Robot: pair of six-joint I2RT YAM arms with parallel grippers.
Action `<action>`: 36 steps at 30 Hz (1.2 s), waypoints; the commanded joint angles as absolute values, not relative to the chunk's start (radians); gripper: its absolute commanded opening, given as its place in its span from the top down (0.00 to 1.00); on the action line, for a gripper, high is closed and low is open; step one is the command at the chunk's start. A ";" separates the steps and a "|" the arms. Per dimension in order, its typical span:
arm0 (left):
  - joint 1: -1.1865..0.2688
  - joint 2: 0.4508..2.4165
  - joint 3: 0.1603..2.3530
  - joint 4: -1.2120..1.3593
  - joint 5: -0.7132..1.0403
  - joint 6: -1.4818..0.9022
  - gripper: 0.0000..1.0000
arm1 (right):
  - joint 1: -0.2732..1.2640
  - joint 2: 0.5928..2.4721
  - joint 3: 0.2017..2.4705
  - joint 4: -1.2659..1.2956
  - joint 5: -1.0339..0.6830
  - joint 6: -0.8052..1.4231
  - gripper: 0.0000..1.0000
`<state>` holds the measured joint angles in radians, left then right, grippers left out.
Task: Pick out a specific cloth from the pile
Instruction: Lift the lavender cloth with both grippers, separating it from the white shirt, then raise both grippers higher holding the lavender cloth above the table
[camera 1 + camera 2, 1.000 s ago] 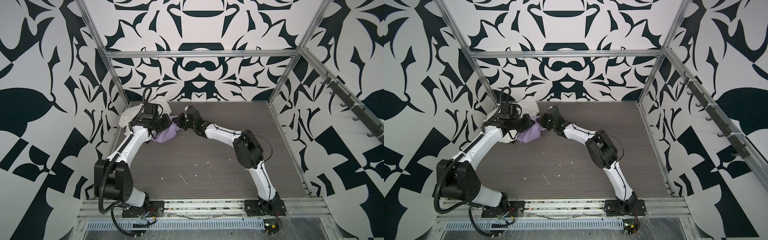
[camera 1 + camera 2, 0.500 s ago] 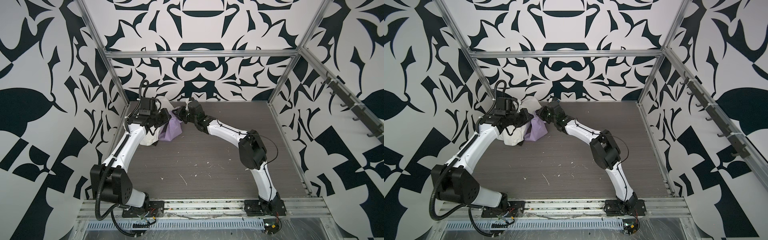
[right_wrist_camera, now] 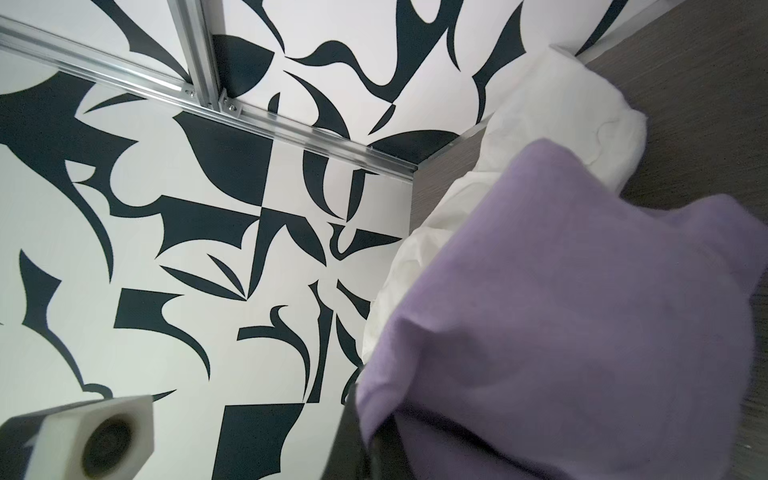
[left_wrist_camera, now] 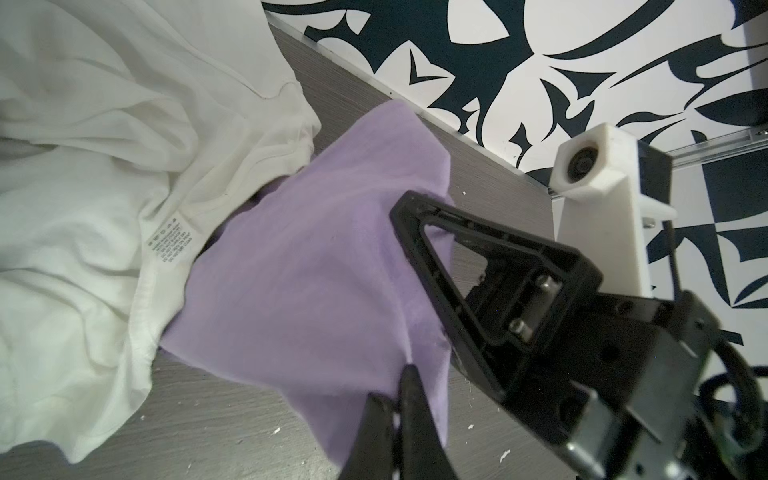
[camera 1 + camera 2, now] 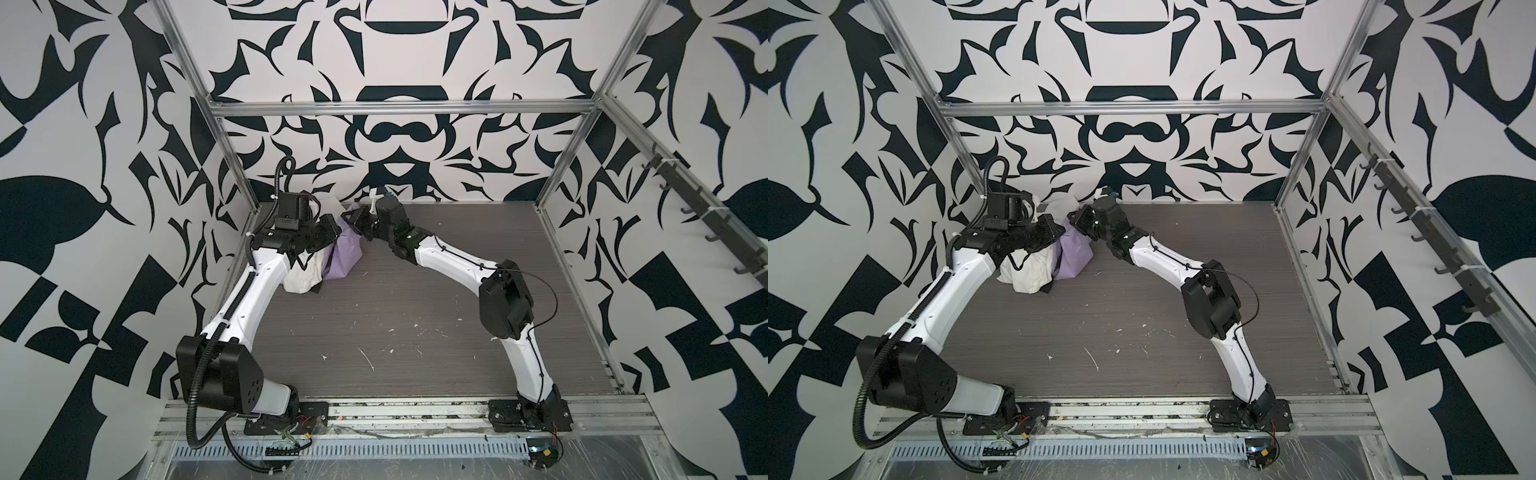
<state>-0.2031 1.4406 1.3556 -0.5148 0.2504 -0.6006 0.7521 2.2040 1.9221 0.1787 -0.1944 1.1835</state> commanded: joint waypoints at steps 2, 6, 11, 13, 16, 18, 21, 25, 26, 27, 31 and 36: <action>-0.210 1.399 1.392 -0.515 0.267 -0.588 1.00 | 0.747 2.173 1.990 0.212 -0.182 1.155 1.00; -0.210 1.396 1.408 -0.515 0.271 -0.592 1.00 | 0.747 2.177 2.003 0.220 -0.183 1.150 1.00; -0.210 1.393 1.430 -0.517 0.288 -0.600 1.00 | 0.748 2.175 2.020 0.225 -0.187 1.146 1.00; -0.210 1.389 1.438 -0.517 0.286 -0.598 1.00 | 0.747 2.172 2.029 0.223 -0.188 1.141 1.00; -0.210 1.384 1.442 -0.520 0.283 -0.599 1.00 | 0.747 2.168 2.041 0.224 -0.187 1.134 1.00; -0.210 1.380 1.445 -0.519 0.282 -0.598 1.00 | 0.747 2.165 2.045 0.225 -0.189 1.129 1.00; -0.210 1.378 1.448 -0.519 0.282 -0.597 1.00 | 0.746 2.154 2.025 0.235 -0.193 1.126 1.00; -0.210 1.386 1.457 -0.523 0.285 -0.597 1.00 | 0.746 2.145 2.011 0.250 -0.207 1.139 1.00; -0.210 1.389 1.458 -0.522 0.288 -0.598 1.00 | 0.745 2.142 2.012 0.253 -0.211 1.144 1.00; -0.210 1.390 1.462 -0.521 0.291 -0.600 1.00 | 0.745 2.140 2.015 0.256 -0.212 1.146 1.00; -0.210 1.394 1.484 -0.521 0.301 -0.602 1.00 | 0.739 2.133 2.038 0.250 -0.220 1.135 1.00; -0.218 1.388 1.501 -0.521 0.305 -0.604 1.00 | 0.735 2.122 2.040 0.253 -0.221 1.134 1.00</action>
<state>-0.2047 1.4162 1.4494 -0.5438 0.2630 -0.6029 0.7429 2.1986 1.9942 0.1856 -0.2115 1.1481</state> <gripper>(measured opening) 0.061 0.050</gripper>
